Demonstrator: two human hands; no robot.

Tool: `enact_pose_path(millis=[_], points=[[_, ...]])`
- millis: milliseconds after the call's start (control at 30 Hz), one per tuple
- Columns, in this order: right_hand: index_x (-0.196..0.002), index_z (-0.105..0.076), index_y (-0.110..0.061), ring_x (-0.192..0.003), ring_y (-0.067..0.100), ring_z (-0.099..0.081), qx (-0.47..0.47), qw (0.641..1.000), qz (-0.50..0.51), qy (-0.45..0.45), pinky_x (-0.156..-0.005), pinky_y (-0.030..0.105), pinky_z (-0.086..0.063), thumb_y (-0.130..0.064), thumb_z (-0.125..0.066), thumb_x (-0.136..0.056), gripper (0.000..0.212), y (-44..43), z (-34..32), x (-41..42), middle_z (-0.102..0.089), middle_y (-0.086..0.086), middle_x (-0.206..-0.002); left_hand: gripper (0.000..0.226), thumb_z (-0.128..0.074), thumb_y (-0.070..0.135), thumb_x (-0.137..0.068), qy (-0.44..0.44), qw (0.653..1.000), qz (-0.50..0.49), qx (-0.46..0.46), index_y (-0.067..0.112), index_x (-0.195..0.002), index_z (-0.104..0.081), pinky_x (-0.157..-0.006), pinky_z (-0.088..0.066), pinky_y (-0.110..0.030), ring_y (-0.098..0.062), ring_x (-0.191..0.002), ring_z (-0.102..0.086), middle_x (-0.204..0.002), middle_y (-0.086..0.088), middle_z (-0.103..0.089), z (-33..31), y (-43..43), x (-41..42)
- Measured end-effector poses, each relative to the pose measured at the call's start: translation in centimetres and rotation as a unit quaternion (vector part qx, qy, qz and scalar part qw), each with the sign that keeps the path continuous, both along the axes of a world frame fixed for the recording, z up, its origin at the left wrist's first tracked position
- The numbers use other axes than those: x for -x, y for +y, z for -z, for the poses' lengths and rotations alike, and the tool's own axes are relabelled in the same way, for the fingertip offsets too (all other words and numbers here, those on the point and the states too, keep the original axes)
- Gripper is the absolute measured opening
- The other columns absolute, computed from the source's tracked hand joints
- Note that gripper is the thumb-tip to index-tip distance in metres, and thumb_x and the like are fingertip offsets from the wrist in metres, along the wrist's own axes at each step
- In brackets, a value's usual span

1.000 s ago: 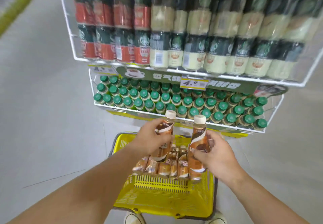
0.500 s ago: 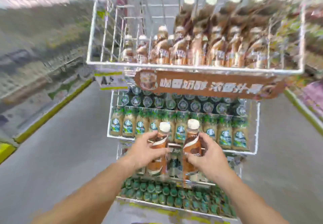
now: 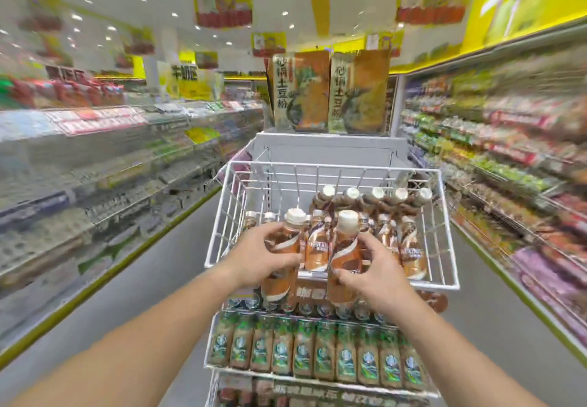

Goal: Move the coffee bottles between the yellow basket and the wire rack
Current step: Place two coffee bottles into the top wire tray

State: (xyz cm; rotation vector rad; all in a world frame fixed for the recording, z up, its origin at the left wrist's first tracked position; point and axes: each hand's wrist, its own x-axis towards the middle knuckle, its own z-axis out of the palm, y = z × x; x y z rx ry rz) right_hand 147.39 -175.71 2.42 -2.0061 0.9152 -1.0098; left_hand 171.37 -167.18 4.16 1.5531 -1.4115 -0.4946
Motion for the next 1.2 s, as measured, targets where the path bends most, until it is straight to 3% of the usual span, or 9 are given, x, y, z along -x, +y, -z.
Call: enact_pose_path(millis=[100, 167, 233, 333, 533, 733, 833, 900, 1200], points=[[-0.11, -0.041, -0.044, -0.084, -0.033, -0.048, 0.03, 0.999, -0.007, 0.017, -0.059, -0.006, -0.037, -0.022, -0.085, -0.076, 0.06, -1.4, -3.4, -0.7, -0.054, -0.033, -0.09, 0.046, -0.089, 0.046, -0.069, -0.02, 0.999, -0.01, 0.034, 0.053, -0.107, -0.063, -0.07, -0.048, -0.004, 0.013, -0.097, -0.061, -0.111, 0.026, -0.062, -4.1, -1.1, -0.9], [-0.1, -0.049, -0.044, -0.085, -0.024, -0.055, 0.046, 0.998, -0.02, 0.023, -0.061, -0.001, -0.042, -0.02, -0.084, -0.075, 0.049, -3.0, -5.3, -1.5, -0.062, -0.025, -0.091, 0.058, -0.087, 0.049, -0.071, -0.041, 0.998, -0.029, 0.048, 0.035, -0.122, -0.063, -0.085, -0.053, -0.021, -0.005, -0.105, -0.065, -0.119, 0.018, -0.064, -5.9, -2.4, -1.8], [-0.103, -0.054, -0.041, -0.086, -0.014, -0.061, 0.055, 0.998, -0.032, 0.027, -0.065, 0.009, -0.047, -0.018, -0.083, -0.073, 0.047, -4.7, -6.7, -2.7, -0.068, -0.017, -0.095, 0.059, -0.087, 0.045, -0.074, -0.038, 0.997, -0.041, 0.057, 0.038, -0.127, -0.063, -0.09, -0.056, -0.028, -0.008, -0.105, -0.065, -0.12, 0.019, -0.066, -7.6, -3.5, -2.5], [-0.1, -0.053, -0.043, -0.086, -0.011, -0.062, 0.062, 0.997, -0.043, 0.016, -0.069, 0.017, -0.047, -0.019, -0.083, -0.072, 0.047, -7.1, -7.9, -4.9, -0.068, -0.016, -0.094, 0.042, -0.085, 0.036, -0.078, -0.052, 0.994, -0.056, 0.084, 0.061, -0.103, -0.064, -0.072, -0.048, -0.004, 0.012, -0.091, -0.064, -0.104, 0.035, -0.067, -9.3, -4.9, -3.5], [-0.11, -0.053, -0.04, -0.089, -0.009, -0.061, 0.079, 0.996, -0.041, 0.004, -0.073, 0.016, -0.045, -0.019, -0.084, -0.071, 0.054, -10.0, -8.1, -10.8, -0.066, -0.018, -0.101, 0.041, -0.085, 0.029, -0.079, -0.066, 0.991, -0.067, 0.09, 0.05, -0.107, -0.064, -0.071, -0.044, 0.001, 0.016, -0.091, -0.062, -0.106, 0.038, -0.066, -8.6, -8.0, -7.7], [-0.109, -0.052, -0.048, -0.093, -0.009, -0.061, 0.105, 0.994, 0.012, -0.021, -0.077, 0.015, -0.047, -0.014, -0.083, -0.075, 0.057, -12.2, -5.7, -16.5, -0.065, -0.02, -0.102, 0.038, -0.084, 0.019, -0.076, -0.074, 0.991, -0.047, 0.105, 0.034, -0.108, -0.07, -0.085, -0.046, -0.011, 0.006, -0.097, -0.064, -0.102, 0.021, -0.071, -4.6, -12.9, -13.1], [-0.114, -0.053, -0.043, -0.098, -0.001, -0.062, 0.097, 0.994, 0.039, -0.026, -0.088, 0.03, -0.053, -0.01, -0.08, -0.079, 0.055, -13.3, -4.3, -18.3, -0.063, -0.016, -0.106, 0.037, -0.085, 0.018, -0.075, -0.07, 0.99, -0.044, 0.118, 0.034, -0.104, -0.068, -0.089, -0.055, -0.031, -0.003, -0.095, -0.064, -0.099, 0.014, -0.067, -2.7, -14.8, -14.1], [-0.108, -0.053, -0.044, -0.097, 0.003, -0.063, 0.103, 0.993, 0.056, -0.032, -0.088, 0.034, -0.054, -0.008, -0.079, -0.08, 0.053, -13.9, -3.6, -19.2, -0.063, -0.013, -0.104, 0.036, -0.087, 0.019, -0.075, -0.068, 0.988, -0.051, 0.129, 0.032, -0.103, -0.068, -0.088, -0.055, -0.033, -0.005, -0.094, -0.063, -0.1, 0.011, -0.065, -1.9, -15.9, -14.0], [-0.118, -0.057, -0.031, -0.101, -0.003, -0.054, 0.172, 0.977, 0.121, 0.037, -0.087, 0.014, -0.044, -0.002, -0.077, -0.08, 0.052, -14.7, -1.2, -20.4, -0.056, -0.017, -0.106, 0.037, -0.087, 0.017, -0.077, 0.025, 0.988, -0.09, 0.124, 0.026, -0.102, -0.063, -0.086, -0.053, -0.018, -0.001, -0.089, -0.064, -0.103, 0.014, -0.055, 0.9, -19.4, -13.0]])
